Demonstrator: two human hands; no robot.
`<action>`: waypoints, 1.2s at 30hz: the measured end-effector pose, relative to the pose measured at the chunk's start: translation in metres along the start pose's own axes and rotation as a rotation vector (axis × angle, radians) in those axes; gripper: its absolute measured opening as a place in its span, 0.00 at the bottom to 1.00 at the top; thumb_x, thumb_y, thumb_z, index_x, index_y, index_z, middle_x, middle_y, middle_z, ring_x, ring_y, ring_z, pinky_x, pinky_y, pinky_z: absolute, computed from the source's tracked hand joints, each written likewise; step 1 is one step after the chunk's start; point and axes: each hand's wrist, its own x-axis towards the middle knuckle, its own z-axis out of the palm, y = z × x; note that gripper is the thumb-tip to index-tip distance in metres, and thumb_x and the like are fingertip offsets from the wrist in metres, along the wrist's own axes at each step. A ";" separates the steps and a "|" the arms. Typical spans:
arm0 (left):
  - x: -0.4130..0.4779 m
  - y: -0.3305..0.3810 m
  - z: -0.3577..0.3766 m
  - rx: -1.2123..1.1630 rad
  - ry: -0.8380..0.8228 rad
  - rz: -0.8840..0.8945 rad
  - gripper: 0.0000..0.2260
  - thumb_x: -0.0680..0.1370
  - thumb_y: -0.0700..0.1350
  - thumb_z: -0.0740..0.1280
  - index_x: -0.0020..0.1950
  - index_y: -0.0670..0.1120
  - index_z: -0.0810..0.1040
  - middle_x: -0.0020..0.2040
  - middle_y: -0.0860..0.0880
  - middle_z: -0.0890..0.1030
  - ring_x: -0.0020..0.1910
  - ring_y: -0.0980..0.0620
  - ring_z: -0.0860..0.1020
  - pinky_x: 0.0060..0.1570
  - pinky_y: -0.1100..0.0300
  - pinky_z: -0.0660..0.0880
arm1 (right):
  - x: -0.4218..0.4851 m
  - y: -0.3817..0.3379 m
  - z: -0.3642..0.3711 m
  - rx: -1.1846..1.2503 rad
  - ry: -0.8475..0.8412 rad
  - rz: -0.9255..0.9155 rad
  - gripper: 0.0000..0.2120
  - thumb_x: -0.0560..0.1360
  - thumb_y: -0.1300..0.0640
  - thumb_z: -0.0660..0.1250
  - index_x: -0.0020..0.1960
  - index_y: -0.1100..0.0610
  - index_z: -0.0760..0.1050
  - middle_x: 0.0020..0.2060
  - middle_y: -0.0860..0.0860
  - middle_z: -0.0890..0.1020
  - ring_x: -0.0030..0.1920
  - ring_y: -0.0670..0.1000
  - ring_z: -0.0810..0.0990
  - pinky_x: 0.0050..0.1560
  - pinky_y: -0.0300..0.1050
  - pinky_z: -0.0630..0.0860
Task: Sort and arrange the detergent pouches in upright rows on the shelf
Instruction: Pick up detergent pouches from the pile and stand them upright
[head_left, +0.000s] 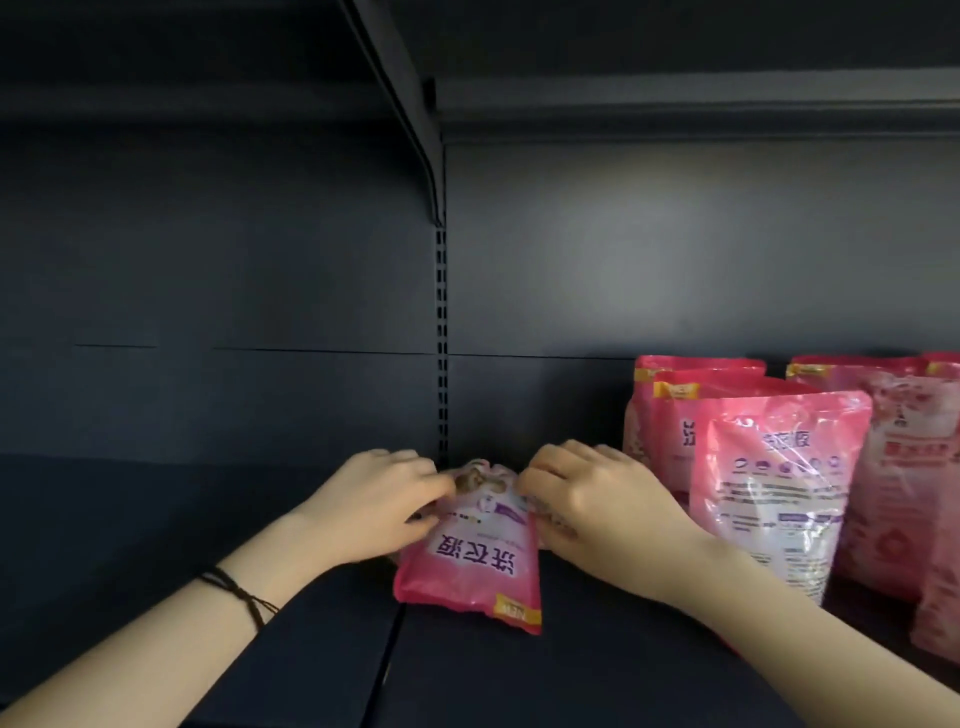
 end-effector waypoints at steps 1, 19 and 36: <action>-0.004 -0.006 0.002 -0.018 -0.019 0.011 0.14 0.78 0.56 0.60 0.62 0.58 0.73 0.54 0.57 0.77 0.57 0.57 0.74 0.53 0.59 0.71 | 0.003 -0.003 0.009 0.004 -0.036 0.007 0.13 0.69 0.53 0.71 0.53 0.52 0.79 0.47 0.49 0.81 0.45 0.52 0.81 0.40 0.46 0.77; -0.042 -0.003 0.023 -0.289 0.168 0.290 0.09 0.80 0.50 0.63 0.47 0.48 0.82 0.45 0.55 0.82 0.45 0.56 0.79 0.50 0.59 0.75 | -0.003 -0.041 0.057 0.227 -0.309 0.218 0.27 0.69 0.29 0.60 0.61 0.43 0.70 0.56 0.42 0.75 0.55 0.47 0.75 0.49 0.45 0.74; 0.051 -0.030 0.002 -0.959 0.627 -0.317 0.03 0.78 0.46 0.67 0.44 0.51 0.77 0.40 0.57 0.81 0.41 0.60 0.79 0.43 0.64 0.75 | 0.033 -0.015 0.056 1.059 0.404 0.724 0.04 0.76 0.58 0.69 0.50 0.56 0.80 0.43 0.50 0.85 0.46 0.47 0.83 0.47 0.45 0.81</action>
